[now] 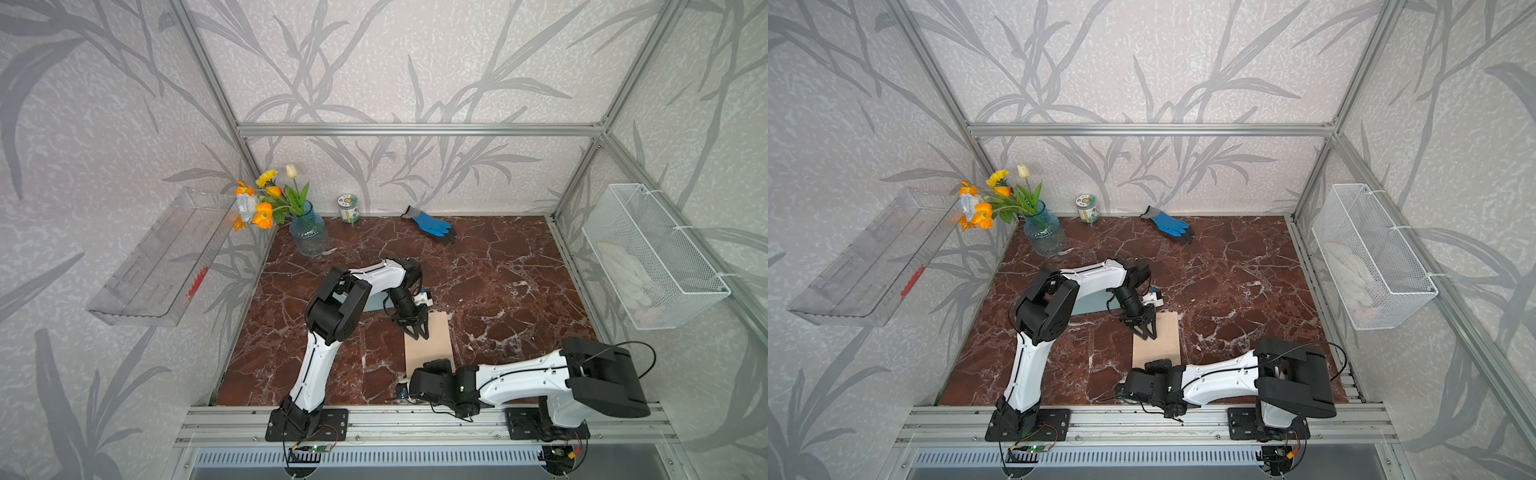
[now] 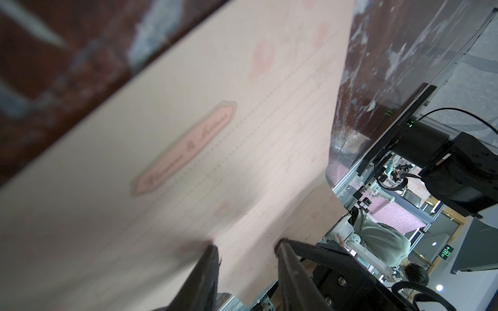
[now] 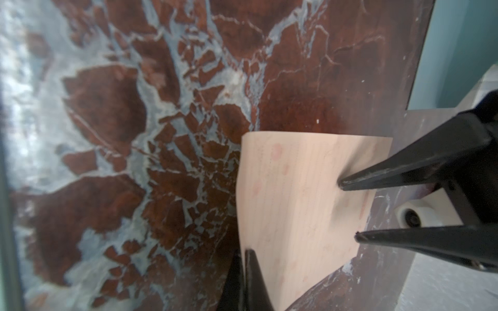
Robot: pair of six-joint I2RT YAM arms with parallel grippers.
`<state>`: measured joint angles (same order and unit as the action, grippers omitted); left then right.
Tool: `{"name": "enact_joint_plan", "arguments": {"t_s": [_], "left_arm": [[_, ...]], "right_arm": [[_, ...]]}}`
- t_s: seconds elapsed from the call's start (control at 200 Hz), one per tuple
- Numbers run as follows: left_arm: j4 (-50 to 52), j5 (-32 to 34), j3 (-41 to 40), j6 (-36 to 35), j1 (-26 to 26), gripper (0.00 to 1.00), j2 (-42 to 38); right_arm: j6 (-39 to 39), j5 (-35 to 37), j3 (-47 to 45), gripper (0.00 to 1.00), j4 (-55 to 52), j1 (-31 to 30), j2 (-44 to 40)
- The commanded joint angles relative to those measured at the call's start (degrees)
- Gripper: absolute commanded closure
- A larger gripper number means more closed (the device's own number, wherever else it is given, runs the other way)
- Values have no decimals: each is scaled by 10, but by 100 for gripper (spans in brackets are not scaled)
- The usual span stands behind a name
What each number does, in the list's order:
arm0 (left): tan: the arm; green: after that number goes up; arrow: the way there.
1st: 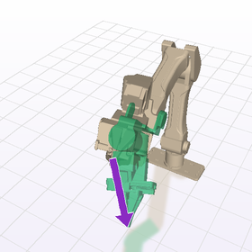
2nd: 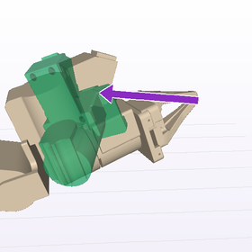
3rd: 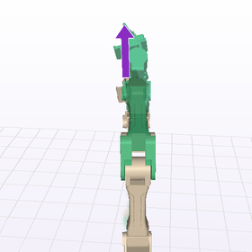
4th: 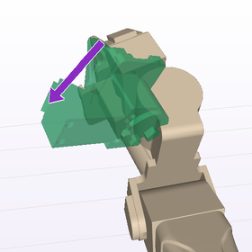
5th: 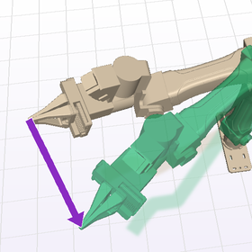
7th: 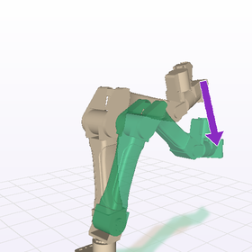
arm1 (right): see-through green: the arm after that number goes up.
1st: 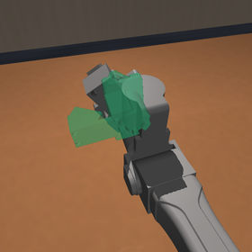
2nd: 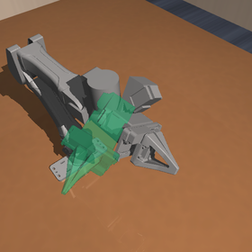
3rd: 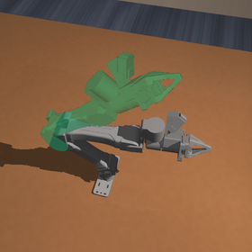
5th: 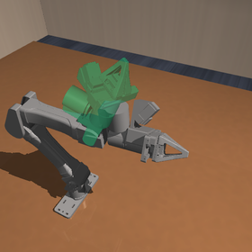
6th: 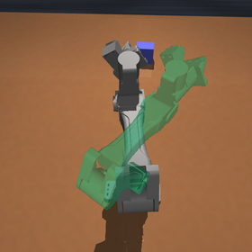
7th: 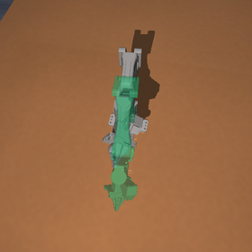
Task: Fold the letter paper in half and place it into the envelope
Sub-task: Fold the letter paper at the center of the board.
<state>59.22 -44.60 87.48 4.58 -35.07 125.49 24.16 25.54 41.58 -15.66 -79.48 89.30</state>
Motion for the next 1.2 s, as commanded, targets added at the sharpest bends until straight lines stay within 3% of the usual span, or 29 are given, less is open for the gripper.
{"name": "enact_joint_plan", "arguments": {"t_s": [0.0,0.23,0.47,0.62,0.875,1.195], "left_arm": [[-2,33,-16,-13,-1,61,17],[-2,33,-19,-15,-5,61,7],[0,28,-16,-15,-6,61,1],[2,24,-8,-9,-5,40,-10],[5,38,64,15,6,25,-38],[-43,50,121,78,66,21,-101]], "right_arm": [[8,-72,26,100,-42,43,-49],[77,-175,96,100,-105,140,-82],[127,-266,167,100,-178,181,-63],[122,-339,212,100,-244,204,-47],[121,-414,240,100,-314,205,-37],[103,-479,268,100,-355,227,17]]}}
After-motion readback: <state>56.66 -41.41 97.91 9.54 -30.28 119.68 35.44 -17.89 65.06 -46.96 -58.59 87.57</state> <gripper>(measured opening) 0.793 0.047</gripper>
